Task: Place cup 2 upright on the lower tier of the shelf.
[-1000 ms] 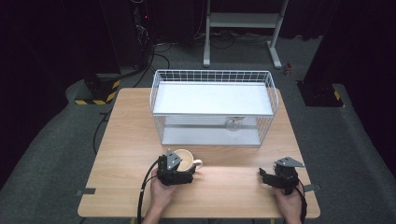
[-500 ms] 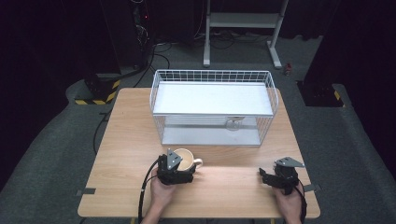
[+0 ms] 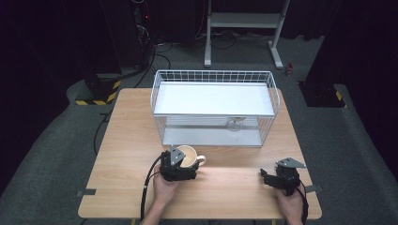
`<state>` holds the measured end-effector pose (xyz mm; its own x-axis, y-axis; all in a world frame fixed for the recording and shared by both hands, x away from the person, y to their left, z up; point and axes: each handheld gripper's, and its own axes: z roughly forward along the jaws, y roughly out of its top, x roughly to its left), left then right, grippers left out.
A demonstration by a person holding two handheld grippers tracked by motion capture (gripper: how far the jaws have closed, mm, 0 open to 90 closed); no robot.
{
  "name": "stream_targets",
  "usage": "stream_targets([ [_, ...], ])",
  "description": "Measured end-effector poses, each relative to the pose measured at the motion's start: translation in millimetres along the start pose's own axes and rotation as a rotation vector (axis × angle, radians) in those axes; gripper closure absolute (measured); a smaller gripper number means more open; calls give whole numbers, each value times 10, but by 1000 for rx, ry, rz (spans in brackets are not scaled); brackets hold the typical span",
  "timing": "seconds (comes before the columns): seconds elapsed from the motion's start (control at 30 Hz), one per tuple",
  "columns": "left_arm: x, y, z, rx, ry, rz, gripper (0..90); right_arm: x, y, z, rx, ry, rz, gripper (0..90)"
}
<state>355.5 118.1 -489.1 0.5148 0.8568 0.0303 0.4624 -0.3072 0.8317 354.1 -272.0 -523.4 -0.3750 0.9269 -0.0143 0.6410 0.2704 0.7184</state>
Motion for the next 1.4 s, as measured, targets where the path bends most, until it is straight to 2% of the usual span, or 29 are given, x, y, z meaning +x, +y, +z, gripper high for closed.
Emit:
stream_targets([
  [0.23,55,110,69,6,6,-4,91,-2,0,1,-1,0,-3,235],
  [0.43,148,173,150,6,29,-37,91,0,0,0,0,1,-3,235],
  [0.53,185,211,201,11,52,-28,91,-2,0,1,-1,2,-6,235],
  [0.63,245,279,262,10,47,-38,91,-1,0,1,-1,3,-8,235],
  [0.73,264,339,327,10,60,-40,91,3,4,5,-1,10,-11,235],
  [0.83,270,378,375,-2,40,-71,91,6,4,6,-2,13,-15,236],
  [0.97,272,494,510,21,69,-22,91,5,4,6,-2,13,-15,235],
  [1.0,276,521,531,20,76,-24,91,6,3,6,-2,13,-15,235],
  [1.1,289,551,562,11,63,-45,91,9,5,6,-1,14,-15,235],
  [1.27,272,539,648,39,76,-21,91,11,2,3,0,17,-18,234],
  [1.4,293,524,678,36,72,-35,91,10,4,5,0,17,-20,234],
])
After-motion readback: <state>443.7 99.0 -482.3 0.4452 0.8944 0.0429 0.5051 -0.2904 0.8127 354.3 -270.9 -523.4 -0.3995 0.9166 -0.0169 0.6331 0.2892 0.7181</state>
